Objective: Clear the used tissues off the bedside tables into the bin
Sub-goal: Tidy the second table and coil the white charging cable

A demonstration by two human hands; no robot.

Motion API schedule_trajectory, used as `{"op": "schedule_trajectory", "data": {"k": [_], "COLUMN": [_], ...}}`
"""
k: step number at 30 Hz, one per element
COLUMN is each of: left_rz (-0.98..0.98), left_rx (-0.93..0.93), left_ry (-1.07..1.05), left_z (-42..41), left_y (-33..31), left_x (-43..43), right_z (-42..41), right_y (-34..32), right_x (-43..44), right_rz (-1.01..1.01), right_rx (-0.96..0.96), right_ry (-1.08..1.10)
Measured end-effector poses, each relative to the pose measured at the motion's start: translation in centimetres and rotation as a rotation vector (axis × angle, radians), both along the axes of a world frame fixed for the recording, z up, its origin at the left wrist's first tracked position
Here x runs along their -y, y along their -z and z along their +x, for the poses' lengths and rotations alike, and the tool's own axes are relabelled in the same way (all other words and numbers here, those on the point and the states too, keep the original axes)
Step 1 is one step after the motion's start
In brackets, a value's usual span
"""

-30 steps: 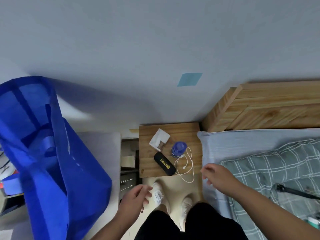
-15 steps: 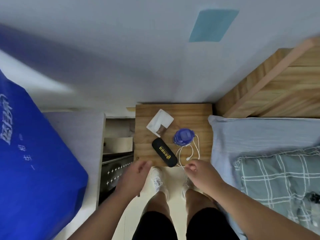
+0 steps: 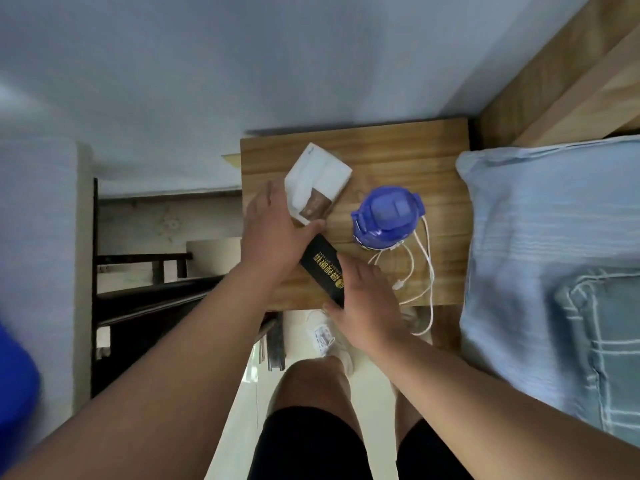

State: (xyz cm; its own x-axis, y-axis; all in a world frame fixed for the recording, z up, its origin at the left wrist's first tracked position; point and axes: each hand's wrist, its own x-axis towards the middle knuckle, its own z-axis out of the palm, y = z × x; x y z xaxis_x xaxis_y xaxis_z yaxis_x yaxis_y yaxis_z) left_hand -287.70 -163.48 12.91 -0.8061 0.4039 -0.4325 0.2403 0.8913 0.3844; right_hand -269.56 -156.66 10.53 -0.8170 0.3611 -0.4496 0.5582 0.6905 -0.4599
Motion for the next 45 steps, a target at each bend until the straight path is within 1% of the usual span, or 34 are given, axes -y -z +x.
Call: {"op": "schedule_trajectory", "data": {"k": [2,4,7,11,14,16,20,22,24,26,29,34,40,42,45], "left_rz": [0.007,-0.001,-0.013,-0.053,-0.017,0.037,0.066,0.067,0.112,0.174,0.212,0.227,0.127,0.13,0.174], "left_rx": [0.009,-0.022,-0.031,0.037,0.103,0.179,0.301,0.34,0.376,0.417,0.433,0.495,0.425,0.477,0.575], "left_ry": [0.032,0.065,0.037,0.008,-0.04,-0.054,0.019,0.066,0.098,0.116,0.142,0.163,0.317,0.318,0.266], "left_z": [-0.3,-0.4,-0.9,-1.6,-2.5,-3.2,-4.3,-4.8,-5.0,-4.8,-4.2,-2.3,0.2,0.1,-0.9], "left_y": [1.3,2.2,2.6,1.2,-0.4,-1.6,-3.6,-3.8,-3.2,-2.2,-0.5,0.6,0.9,1.0,1.1], "left_x": [-0.7,-1.3,-2.2,-2.9,-3.6,-4.5,-8.1,-10.2,-12.0,-13.7,-16.3,-20.8,-23.9,-24.2,-23.7], "right_z": [-0.4,-0.5,-0.2,2.0,5.5,8.3,12.8,13.4,13.0,12.0,10.4,8.4,7.9,7.7,6.9], "right_y": [1.1,1.5,1.1,-1.9,-5.1,-7.2,-10.9,-12.3,-12.9,-12.9,-12.2,-10.6,-9.5,-9.2,-9.1], "right_x": [0.3,0.3,-0.2,-1.4,-3.0,-4.5,-8.0,-9.7,-11.0,-11.8,-12.3,-11.9,-11.7,-12.1,-12.5], "right_rz": [0.019,0.026,-0.009,-0.126,-0.206,-0.255,-0.252,-0.263,-0.275,-0.29,-0.303,-0.368,-0.404,-0.407,-0.412], "right_rx": [-0.01,-0.037,-0.075,-0.041,0.04,0.075,0.083,0.066,0.015,-0.051,-0.126,-0.198,-0.221,-0.221,-0.238], "right_ry": [0.007,0.015,0.026,-0.02,-0.008,0.053,0.23,0.325,0.422,0.519,0.637,0.742,0.813,0.825,0.827]}}
